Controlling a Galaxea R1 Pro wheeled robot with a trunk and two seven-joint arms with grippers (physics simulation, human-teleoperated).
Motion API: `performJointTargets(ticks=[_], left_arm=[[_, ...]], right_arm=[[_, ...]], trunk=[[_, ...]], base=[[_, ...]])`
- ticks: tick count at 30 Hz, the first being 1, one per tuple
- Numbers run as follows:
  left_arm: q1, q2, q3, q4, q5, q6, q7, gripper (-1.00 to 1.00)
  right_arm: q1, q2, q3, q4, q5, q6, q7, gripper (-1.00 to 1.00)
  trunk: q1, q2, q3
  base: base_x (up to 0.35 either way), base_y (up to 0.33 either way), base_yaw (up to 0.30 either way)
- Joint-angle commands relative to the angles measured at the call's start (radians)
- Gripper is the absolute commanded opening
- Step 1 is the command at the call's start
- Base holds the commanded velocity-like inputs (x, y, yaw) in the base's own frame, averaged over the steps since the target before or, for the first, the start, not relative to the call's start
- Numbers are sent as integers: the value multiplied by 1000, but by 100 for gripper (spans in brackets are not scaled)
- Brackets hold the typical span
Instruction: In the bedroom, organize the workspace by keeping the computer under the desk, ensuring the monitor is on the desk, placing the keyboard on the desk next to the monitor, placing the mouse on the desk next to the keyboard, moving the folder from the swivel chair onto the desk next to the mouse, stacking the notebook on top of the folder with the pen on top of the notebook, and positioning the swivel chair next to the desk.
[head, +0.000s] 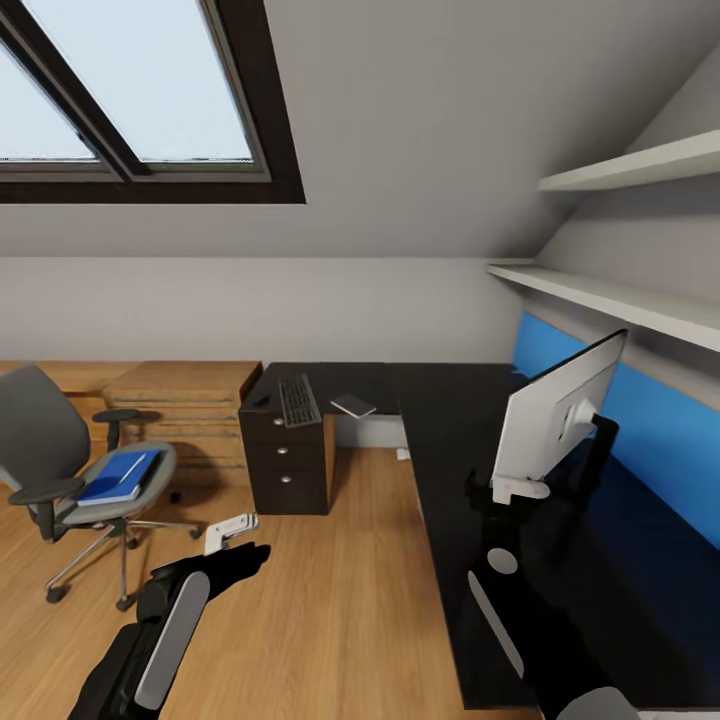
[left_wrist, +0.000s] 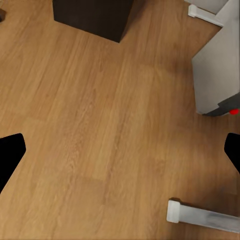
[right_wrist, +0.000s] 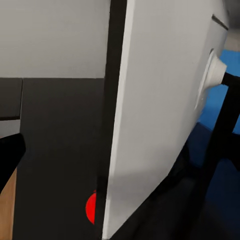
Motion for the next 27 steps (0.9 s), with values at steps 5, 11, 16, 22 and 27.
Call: performJointTargets(ticks=[5,11,16,22,27], left_arm=[[-1,0,-28,-1,9,2,12,100],[-1,0,-39,-1,9,2,13,100],[0,0,-42,-1,9,2,13,100],[-1,0,-43,-1,9,2,13,100],[0,0,-44,-1,9,2,13,100]], right_arm=[[-1,-2,3,0,-3,-2,-7,100],[-1,-2,0,0,-3,-1,-7,100],[-1,-3,-3,0,-3,-1,-9,100],[-1,-6,-7,1,-3,-1,-9,100],[-1,-6,-14,2,-4,1,-11,100]], trunk=[[1,-1,-2],[1,-1,-2],[1,-1,-2],[1,-1,-2],[1,-1,-2]], base=[[173,7,0],[69,1,0],[214,0,0],[134,0,0],[33,0,0]])
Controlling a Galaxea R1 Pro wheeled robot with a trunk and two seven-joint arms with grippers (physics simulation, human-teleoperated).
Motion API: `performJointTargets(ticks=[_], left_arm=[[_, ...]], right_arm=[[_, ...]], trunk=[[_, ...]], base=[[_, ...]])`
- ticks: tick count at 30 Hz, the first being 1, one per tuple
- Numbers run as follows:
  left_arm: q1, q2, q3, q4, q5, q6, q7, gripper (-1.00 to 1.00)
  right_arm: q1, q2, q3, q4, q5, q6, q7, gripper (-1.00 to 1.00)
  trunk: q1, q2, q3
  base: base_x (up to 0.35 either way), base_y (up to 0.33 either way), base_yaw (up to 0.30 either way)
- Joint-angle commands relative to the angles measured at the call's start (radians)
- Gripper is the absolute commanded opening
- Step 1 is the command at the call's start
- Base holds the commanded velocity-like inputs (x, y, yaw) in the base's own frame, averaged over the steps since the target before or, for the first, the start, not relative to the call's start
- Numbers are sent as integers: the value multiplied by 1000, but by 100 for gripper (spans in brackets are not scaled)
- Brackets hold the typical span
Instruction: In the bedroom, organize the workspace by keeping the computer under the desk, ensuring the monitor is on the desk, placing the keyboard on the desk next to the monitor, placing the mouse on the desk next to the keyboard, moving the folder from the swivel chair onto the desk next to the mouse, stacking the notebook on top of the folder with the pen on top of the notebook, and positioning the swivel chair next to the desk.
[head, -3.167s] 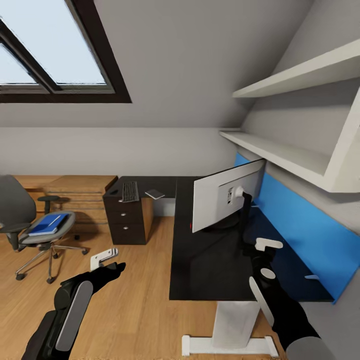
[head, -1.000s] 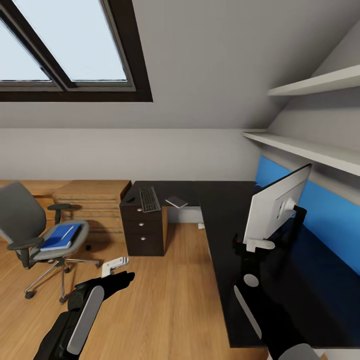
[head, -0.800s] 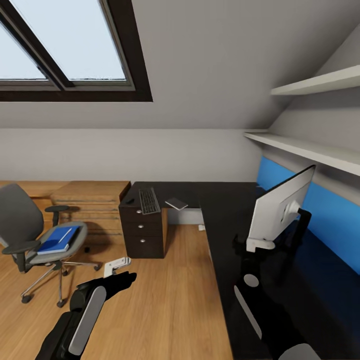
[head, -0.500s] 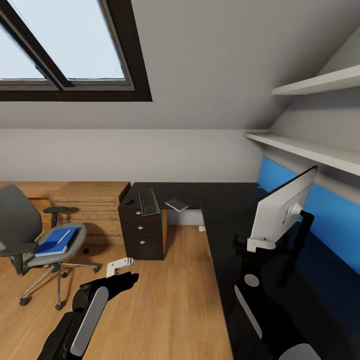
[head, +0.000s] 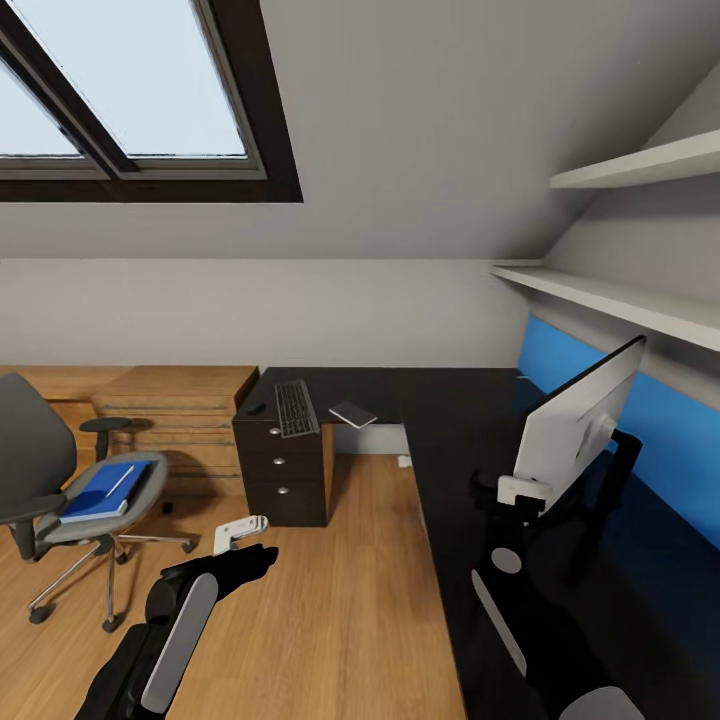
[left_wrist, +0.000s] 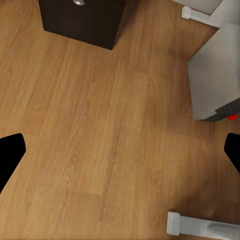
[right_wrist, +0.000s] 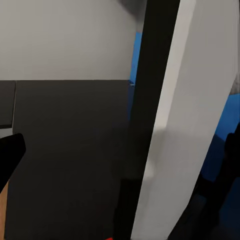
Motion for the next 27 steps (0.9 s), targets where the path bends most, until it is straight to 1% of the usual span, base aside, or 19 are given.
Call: performJointTargets(ticks=[1,4,5,9,15,19,27], left_arm=[[-1,0,-1,-1,10,2,10,100],[-1,0,-1,-1,10,2,10,100],[-1,0,-1,-1,10,2,10,100],[-1,0,-1,-1,10,2,10,100],[-1,0,-1,-1,10,2,10,100],[-1,0,-1,-1,10,2,10,100],[-1,0,-1,-1,10,2,10,100]], right_arm=[[-1,-1,0,0,-4,-2,-7,100],[-1,-1,-20,1,-4,-1,-7,100],[-1,-1,-37,1,-5,0,-6,100],[-1,0,-73,1,-5,2,-6,100],[-1,0,-111,2,-6,5,-6,100],[-1,-1,-119,2,-7,6,-5,100],[-1,-1,-123,2,-7,6,-4,100]], trunk=[[0,-1,-2],[0,-1,-2],[0,-1,-2],[0,-1,-2],[0,-1,-2],[0,-1,-2],[0,-1,-2]], base=[[13,0,0],[8,0,0],[4,0,0],[3,0,0],[0,0,0],[0,0,0],[0,0,0]])
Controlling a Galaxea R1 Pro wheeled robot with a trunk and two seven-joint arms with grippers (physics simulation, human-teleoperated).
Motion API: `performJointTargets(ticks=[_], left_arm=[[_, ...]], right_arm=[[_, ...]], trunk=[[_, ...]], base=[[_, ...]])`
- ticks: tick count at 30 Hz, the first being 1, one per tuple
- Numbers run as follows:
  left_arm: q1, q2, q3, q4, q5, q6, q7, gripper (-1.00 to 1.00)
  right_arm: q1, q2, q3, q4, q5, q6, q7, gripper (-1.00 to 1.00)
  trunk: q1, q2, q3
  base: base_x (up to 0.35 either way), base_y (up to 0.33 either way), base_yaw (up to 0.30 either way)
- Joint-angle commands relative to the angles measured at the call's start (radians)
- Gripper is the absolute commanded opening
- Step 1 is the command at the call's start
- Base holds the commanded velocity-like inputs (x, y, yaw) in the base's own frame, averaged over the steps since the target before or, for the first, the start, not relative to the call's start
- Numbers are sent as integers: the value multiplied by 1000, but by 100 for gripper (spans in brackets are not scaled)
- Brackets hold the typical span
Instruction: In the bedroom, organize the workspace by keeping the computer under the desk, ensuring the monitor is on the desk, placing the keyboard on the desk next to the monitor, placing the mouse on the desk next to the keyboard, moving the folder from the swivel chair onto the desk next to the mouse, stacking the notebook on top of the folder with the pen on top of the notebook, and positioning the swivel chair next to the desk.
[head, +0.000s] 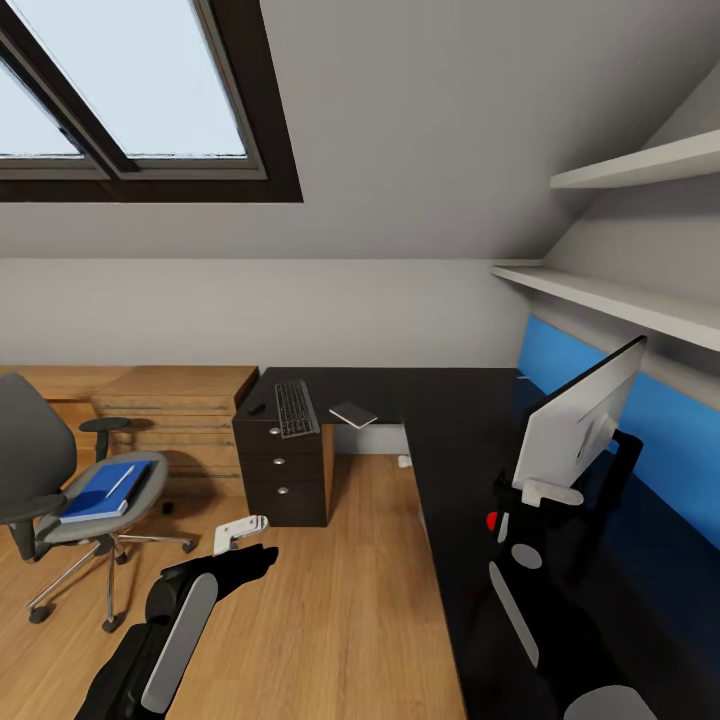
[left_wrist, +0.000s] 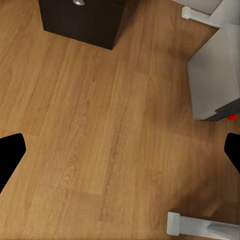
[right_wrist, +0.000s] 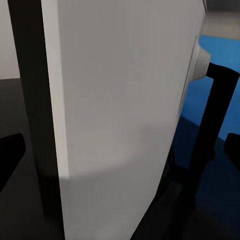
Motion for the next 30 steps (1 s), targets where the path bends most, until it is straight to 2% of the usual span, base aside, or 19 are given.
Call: performJointTargets(ticks=[1,18,22,30], left_arm=[[-1,0,0,-1,11,2,10,100],[-1,0,1,-3,11,2,10,100],[-1,0,1,-3,11,1,10,100],[-1,0,1,-2,11,1,10,100]], right_arm=[[-1,-1,3,0,-4,-1,-7,100],[-1,-2,2,-1,-5,-2,-10,100],[-1,-2,-13,-1,-4,-3,-9,100],[-1,-3,-15,-1,-4,-3,-8,100]], trunk=[[0,-1,-2],[0,-1,-2],[0,-1,-2],[0,-1,-2]], base=[[0,0,0],[5,28,0],[182,1,0],[28,0,0]])
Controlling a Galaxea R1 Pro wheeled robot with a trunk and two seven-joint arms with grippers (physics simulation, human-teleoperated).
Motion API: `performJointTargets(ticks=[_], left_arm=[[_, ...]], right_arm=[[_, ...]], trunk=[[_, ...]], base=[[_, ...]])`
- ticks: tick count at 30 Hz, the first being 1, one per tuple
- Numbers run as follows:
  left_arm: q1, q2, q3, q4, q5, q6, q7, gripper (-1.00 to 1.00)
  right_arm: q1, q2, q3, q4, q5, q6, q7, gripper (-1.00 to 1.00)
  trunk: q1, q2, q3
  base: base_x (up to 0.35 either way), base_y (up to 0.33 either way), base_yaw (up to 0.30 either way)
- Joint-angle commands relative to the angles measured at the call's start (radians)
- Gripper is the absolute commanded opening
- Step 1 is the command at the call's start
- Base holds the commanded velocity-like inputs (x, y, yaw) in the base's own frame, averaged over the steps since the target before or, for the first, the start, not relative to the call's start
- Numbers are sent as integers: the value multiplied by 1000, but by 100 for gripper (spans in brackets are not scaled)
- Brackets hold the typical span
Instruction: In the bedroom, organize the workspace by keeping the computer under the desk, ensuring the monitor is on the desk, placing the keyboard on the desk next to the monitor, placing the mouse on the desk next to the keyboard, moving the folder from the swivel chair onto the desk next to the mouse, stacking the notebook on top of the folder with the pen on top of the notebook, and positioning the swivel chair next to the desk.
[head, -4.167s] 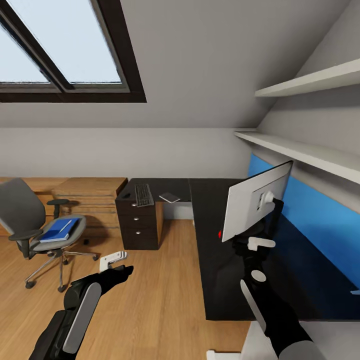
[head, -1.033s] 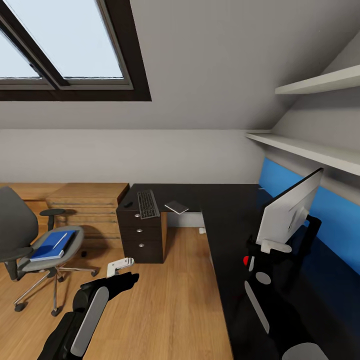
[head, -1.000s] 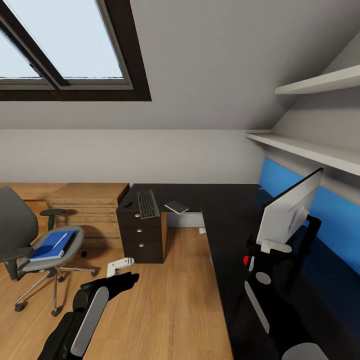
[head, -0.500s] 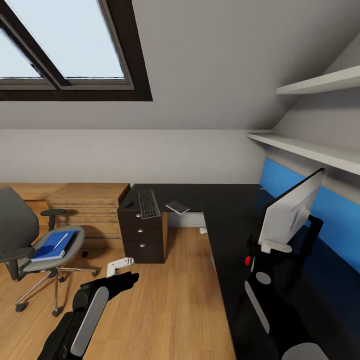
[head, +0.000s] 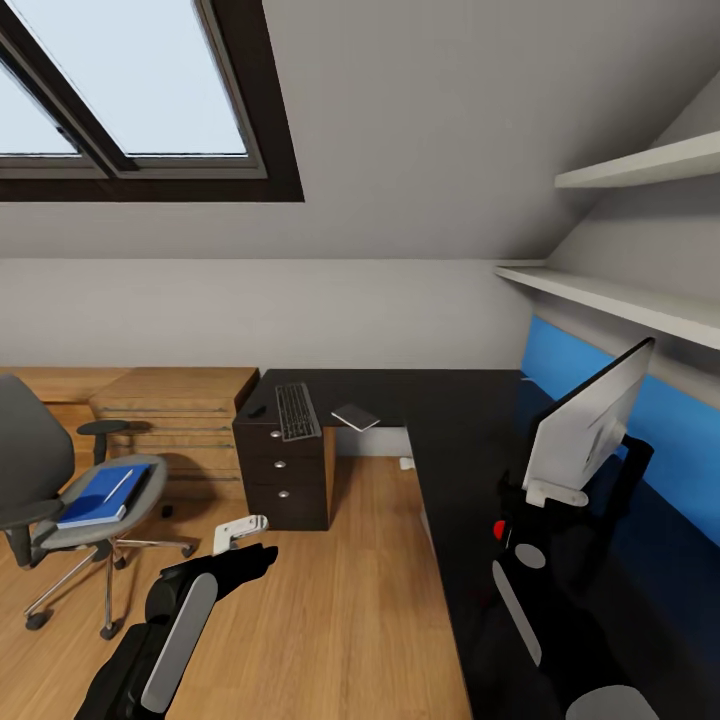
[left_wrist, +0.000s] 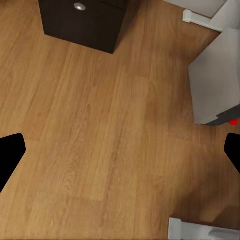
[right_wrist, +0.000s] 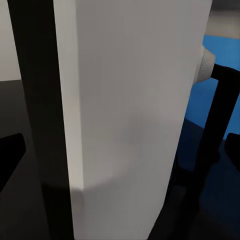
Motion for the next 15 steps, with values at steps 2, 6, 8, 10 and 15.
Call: performJointTargets(ticks=[2,6,8,10,15], left_arm=[[-1,0,-1,-1,11,2,10,100],[-1,0,-1,-2,11,2,10,100],[-1,0,-1,-2,11,3,10,100],[-1,0,-3,-1,11,3,10,100],[-1,0,-1,-1,11,4,10,100]], right_arm=[[-1,-1,4,0,-4,-1,-7,100],[-1,-1,3,0,-4,-1,-8,100],[-1,-1,3,0,-4,0,-8,100],[-1,-1,2,0,-4,0,-9,100],[-1,-1,2,0,-4,0,-9,100]], trunk=[[0,-1,-2],[0,-1,-2],[0,-1,-2],[0,-1,-2],[0,-1,-2]], base=[[4,0,0],[1,-10,0],[-16,-140,0],[-132,-192,0],[-98,-106,0]])
